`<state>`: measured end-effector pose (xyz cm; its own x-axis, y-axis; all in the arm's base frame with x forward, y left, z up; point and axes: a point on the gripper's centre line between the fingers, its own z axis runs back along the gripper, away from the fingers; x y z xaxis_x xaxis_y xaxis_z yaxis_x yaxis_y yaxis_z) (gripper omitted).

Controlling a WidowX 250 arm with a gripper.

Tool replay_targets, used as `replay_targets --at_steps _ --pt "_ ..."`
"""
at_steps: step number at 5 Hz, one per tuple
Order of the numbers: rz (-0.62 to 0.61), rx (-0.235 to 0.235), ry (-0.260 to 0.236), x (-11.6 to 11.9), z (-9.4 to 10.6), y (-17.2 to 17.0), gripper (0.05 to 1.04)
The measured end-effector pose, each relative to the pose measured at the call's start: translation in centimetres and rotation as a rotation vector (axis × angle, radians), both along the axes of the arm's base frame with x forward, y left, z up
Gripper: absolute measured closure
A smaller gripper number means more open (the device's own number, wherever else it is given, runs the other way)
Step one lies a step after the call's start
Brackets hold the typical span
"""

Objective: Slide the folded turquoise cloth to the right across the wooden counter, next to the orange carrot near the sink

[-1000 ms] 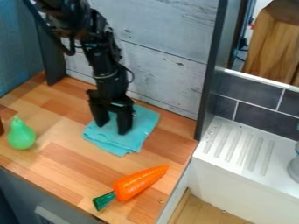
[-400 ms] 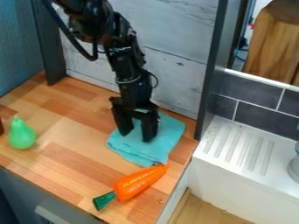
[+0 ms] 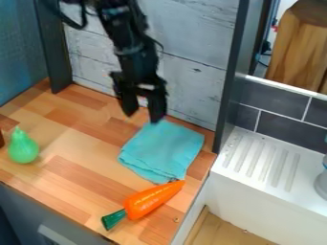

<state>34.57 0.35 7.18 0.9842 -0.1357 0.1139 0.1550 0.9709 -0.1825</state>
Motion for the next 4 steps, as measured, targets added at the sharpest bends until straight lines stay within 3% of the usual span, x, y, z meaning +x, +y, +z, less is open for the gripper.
replay_targets --at_steps 1,2,3,4 --pt "0.049 0.056 -0.040 -0.8 3.2 2.5 0.084" --pt "0.083 0.161 0.044 -3.2 3.8 5.0 0.084" --pt "0.138 0.192 0.144 -6.6 4.0 8.0 0.084" --pt "0.126 0.196 0.189 -9.2 3.9 7.9 0.084"
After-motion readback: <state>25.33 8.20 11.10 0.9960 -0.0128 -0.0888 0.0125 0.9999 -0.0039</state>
